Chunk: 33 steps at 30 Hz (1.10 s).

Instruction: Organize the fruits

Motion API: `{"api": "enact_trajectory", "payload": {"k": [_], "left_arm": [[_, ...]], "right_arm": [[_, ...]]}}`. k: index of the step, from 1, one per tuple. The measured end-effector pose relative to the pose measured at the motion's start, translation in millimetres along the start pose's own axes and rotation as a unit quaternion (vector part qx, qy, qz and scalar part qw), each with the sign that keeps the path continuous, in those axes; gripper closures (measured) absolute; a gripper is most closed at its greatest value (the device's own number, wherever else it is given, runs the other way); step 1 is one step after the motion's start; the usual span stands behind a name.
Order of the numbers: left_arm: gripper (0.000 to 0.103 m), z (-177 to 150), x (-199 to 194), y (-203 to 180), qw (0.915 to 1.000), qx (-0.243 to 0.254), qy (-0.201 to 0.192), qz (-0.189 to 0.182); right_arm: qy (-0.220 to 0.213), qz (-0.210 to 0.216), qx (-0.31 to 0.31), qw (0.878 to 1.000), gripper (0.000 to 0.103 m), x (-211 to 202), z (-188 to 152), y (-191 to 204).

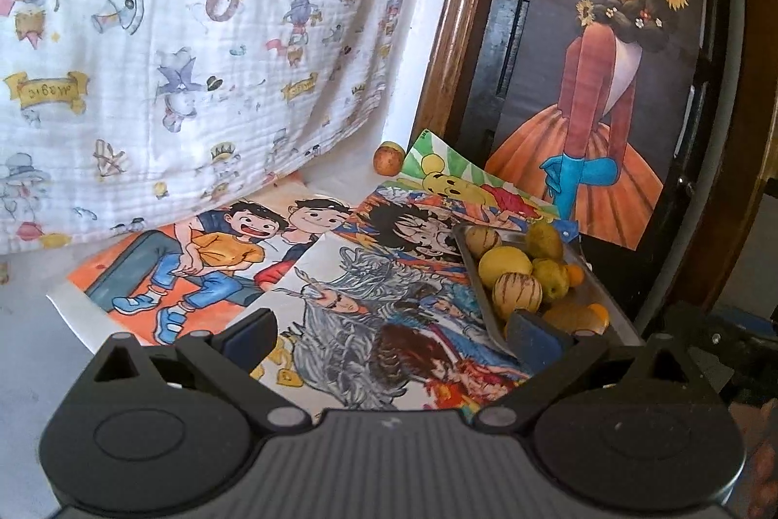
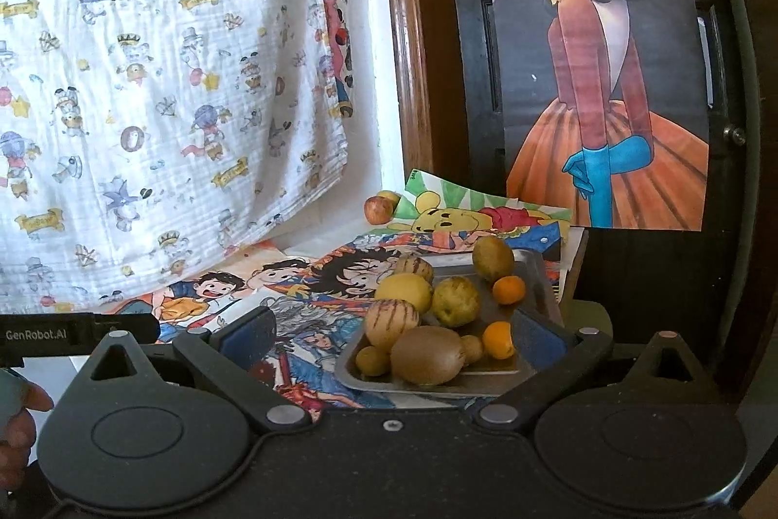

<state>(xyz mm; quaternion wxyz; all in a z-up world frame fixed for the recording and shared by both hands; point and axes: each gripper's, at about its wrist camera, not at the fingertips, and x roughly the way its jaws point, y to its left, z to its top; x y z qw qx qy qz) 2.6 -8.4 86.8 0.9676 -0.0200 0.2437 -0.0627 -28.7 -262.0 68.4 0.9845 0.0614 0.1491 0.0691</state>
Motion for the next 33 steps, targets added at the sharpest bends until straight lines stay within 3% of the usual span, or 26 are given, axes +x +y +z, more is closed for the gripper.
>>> {"api": "enact_trajectory", "payload": {"k": [9, 22, 33], "left_arm": [[0.000, -20, -2, 6, 0.9996, 0.021, 0.017, -0.002], [0.000, -28, 1, 17, 0.9999, 0.012, 0.007, 0.009], [0.000, -30, 11, 23, 0.9996, 0.005, 0.025, 0.014]], "right_arm": [[0.031, 0.010, 0.030, 0.999, 0.001, 4, -16, 8], [0.032, -0.013, 0.002, 0.999, 0.001, 14, -41, 18], [0.046, -0.015, 0.005, 0.999, 0.001, 23, -47, 16]]}}
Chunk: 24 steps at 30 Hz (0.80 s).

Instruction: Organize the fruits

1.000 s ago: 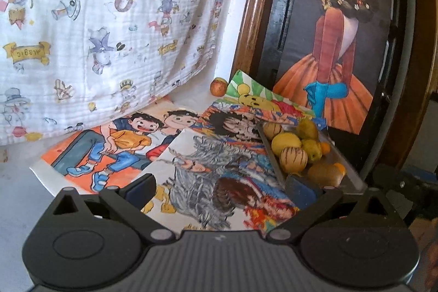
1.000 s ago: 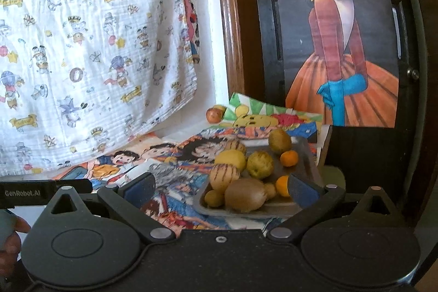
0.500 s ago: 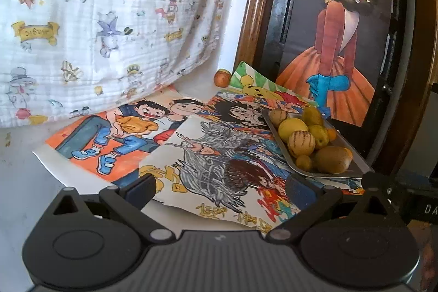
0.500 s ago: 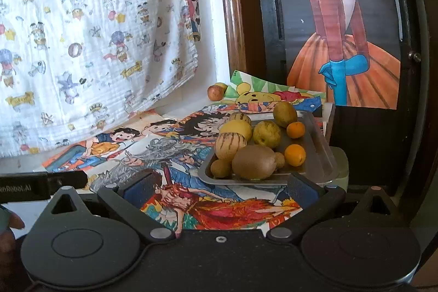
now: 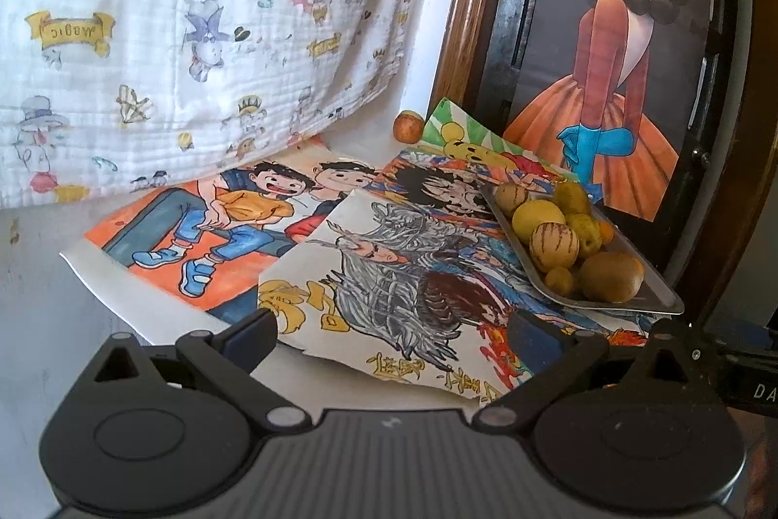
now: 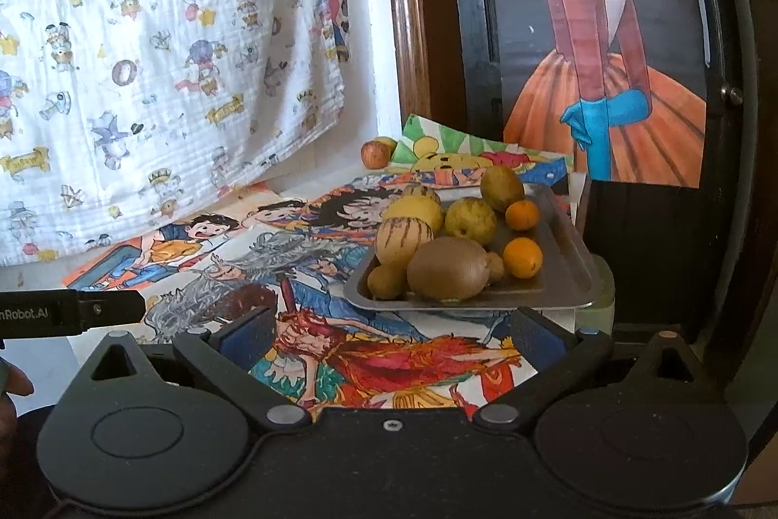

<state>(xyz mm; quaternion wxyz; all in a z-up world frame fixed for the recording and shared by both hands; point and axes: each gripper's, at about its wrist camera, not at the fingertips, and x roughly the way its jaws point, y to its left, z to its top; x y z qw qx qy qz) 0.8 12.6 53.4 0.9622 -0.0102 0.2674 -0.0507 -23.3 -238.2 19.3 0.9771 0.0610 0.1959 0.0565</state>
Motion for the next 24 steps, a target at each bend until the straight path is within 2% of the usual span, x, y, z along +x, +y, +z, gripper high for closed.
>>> {"api": "enact_trajectory", "payload": {"k": [24], "left_arm": [[0.000, 0.1, 1.2, -3.5, 0.9999, 0.013, 0.010, 0.002]], "right_arm": [[0.000, 0.000, 0.011, 1.000, 0.001, -1.3, -3.8, -3.0]]}}
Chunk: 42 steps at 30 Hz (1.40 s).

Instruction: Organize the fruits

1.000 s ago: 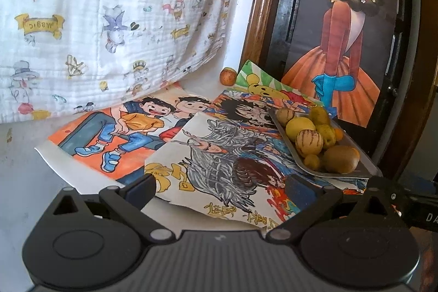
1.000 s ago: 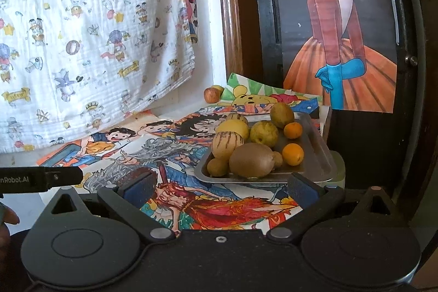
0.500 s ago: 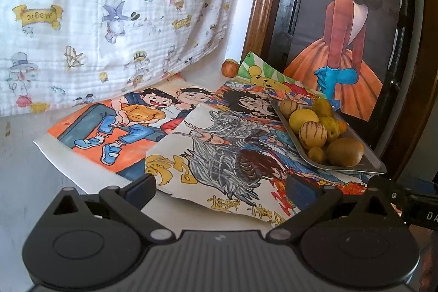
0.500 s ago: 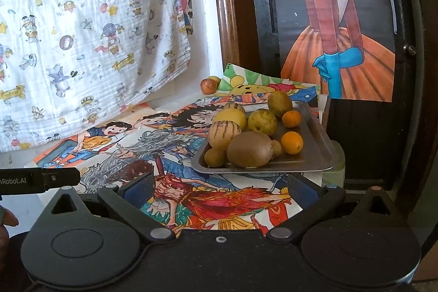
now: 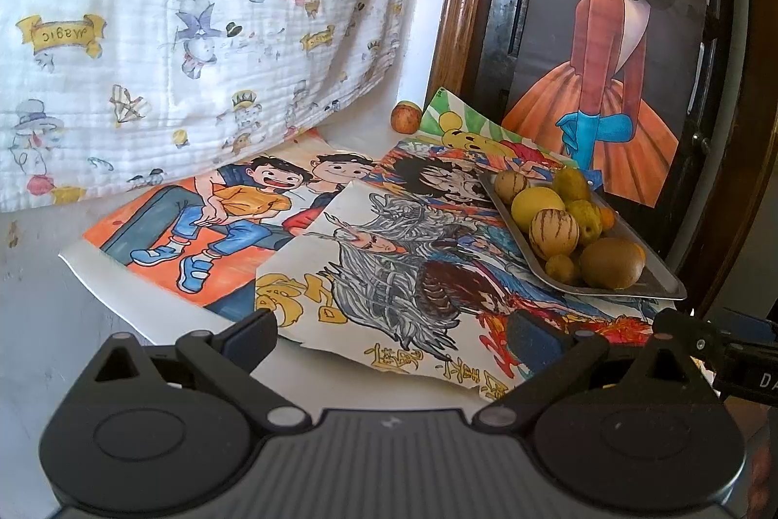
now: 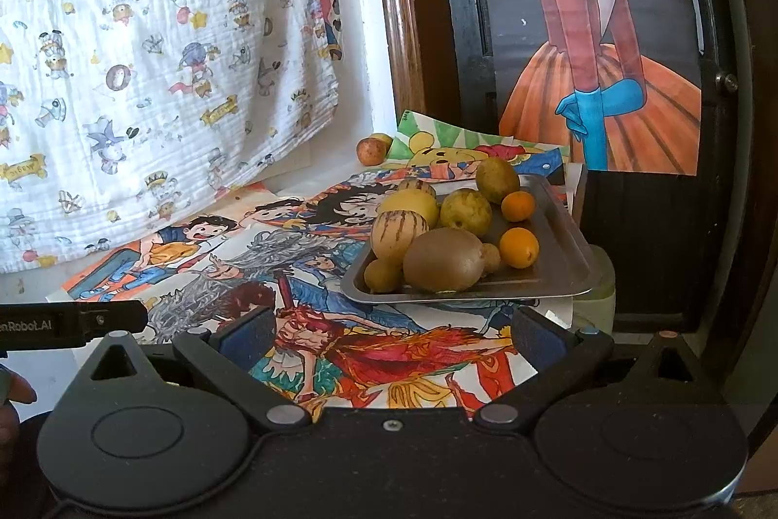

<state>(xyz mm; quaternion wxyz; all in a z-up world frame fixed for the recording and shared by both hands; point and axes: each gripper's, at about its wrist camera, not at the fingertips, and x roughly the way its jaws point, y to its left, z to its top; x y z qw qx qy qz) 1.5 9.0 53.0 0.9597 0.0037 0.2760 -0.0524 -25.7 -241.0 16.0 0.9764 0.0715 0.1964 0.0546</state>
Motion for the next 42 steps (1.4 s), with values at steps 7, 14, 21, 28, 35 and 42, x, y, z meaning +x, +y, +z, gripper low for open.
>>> {"api": "enact_trajectory", "payload": {"k": [7, 14, 21, 28, 35, 42], "left_arm": [[0.000, 0.0, 0.0, -0.1, 1.0000, 0.000, 0.000, 0.000], [0.000, 0.0, 0.3, -0.1, 1.0000, 0.000, 0.000, 0.000], [0.000, -0.1, 0.5, -0.3, 1.0000, 0.000, 0.000, 0.000], [0.000, -0.2, 0.4, -0.8, 1.0000, 0.001, 0.001, 0.001], [0.000, 0.1, 0.6, -0.9, 1.0000, 0.001, 0.001, 0.001], [0.000, 0.5, 0.6, -1.2, 1.0000, 0.001, 0.001, 0.001]], "right_arm": [[0.001, 0.004, 0.001, 1.000, 0.001, -0.3, -0.5, 2.2], [0.000, 0.005, 0.001, 1.000, 0.001, -1.1, -0.8, 2.1], [0.000, 0.004, 0.002, 1.000, 0.001, -1.3, -0.9, 2.2], [0.000, 0.004, 0.002, 1.000, 0.001, -1.3, -0.9, 2.2], [0.000, 0.004, 0.002, 1.000, 0.001, -1.6, -1.1, 2.6], [0.000, 0.004, 0.002, 1.000, 0.001, -2.0, -1.3, 3.0]]}}
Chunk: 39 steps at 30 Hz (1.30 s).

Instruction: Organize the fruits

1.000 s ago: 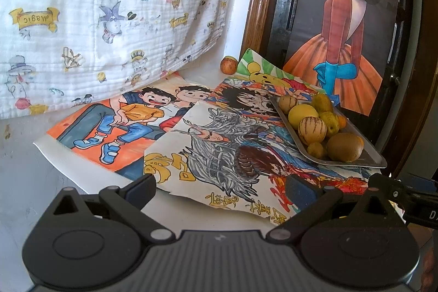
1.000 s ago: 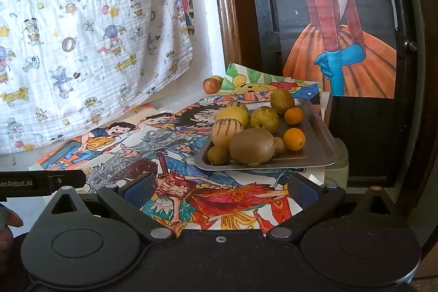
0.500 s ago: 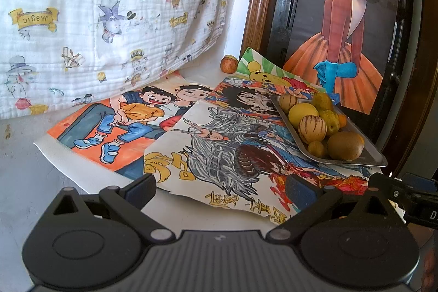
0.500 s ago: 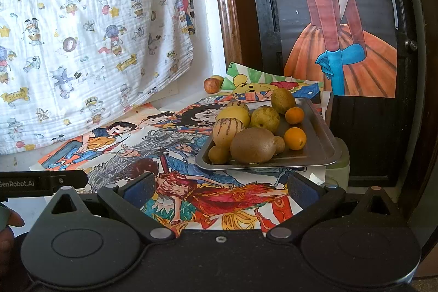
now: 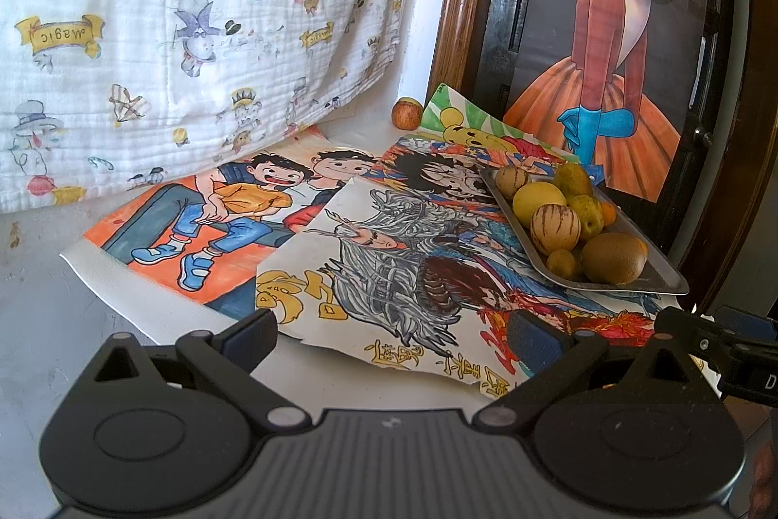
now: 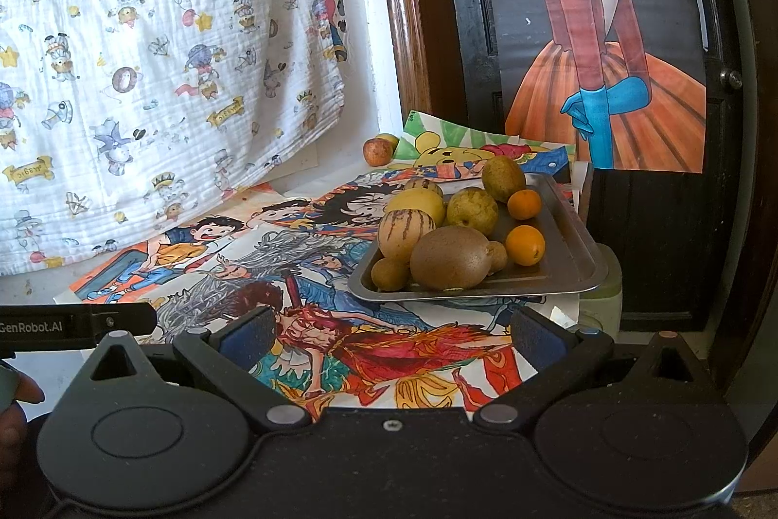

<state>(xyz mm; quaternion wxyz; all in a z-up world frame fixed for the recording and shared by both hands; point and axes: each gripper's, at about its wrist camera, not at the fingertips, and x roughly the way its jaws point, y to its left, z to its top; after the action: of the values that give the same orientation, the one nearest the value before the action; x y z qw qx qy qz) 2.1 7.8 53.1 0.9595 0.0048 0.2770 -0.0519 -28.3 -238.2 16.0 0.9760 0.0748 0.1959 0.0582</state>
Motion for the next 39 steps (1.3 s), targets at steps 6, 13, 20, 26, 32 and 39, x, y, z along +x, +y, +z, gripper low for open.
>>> {"api": "enact_trajectory", "payload": {"k": [6, 13, 20, 26, 32, 39], "left_arm": [[0.000, -0.3, -0.3, -0.3, 1.0000, 0.002, 0.001, -0.001], [0.000, -2.2, 0.0, -0.6, 0.9999, 0.009, 0.007, -0.005], [0.000, -0.4, -0.2, -2.5, 0.9999, 0.010, 0.008, 0.000], [0.000, -0.5, -0.3, -2.0, 0.9999, 0.010, 0.012, 0.002], [0.000, -0.6, -0.5, -2.0, 0.9999, 0.010, 0.012, 0.001], [0.000, -1.1, -2.2, -1.8, 0.9999, 0.008, 0.009, -0.002]], "right_arm": [[0.001, 0.001, 0.000, 1.000, 0.001, -0.3, -0.4, 1.8], [0.003, 0.003, 0.000, 1.000, 0.001, 0.4, -0.8, 3.8], [0.007, 0.006, 0.000, 1.000, 0.001, 3.0, -1.2, 4.7], [0.008, 0.007, 0.000, 1.000, 0.001, 3.6, -1.7, 4.5], [0.009, 0.008, 0.001, 1.000, 0.001, 3.7, -2.3, 4.2], [0.012, 0.009, 0.002, 1.000, 0.001, 4.6, -4.4, 5.3]]}}
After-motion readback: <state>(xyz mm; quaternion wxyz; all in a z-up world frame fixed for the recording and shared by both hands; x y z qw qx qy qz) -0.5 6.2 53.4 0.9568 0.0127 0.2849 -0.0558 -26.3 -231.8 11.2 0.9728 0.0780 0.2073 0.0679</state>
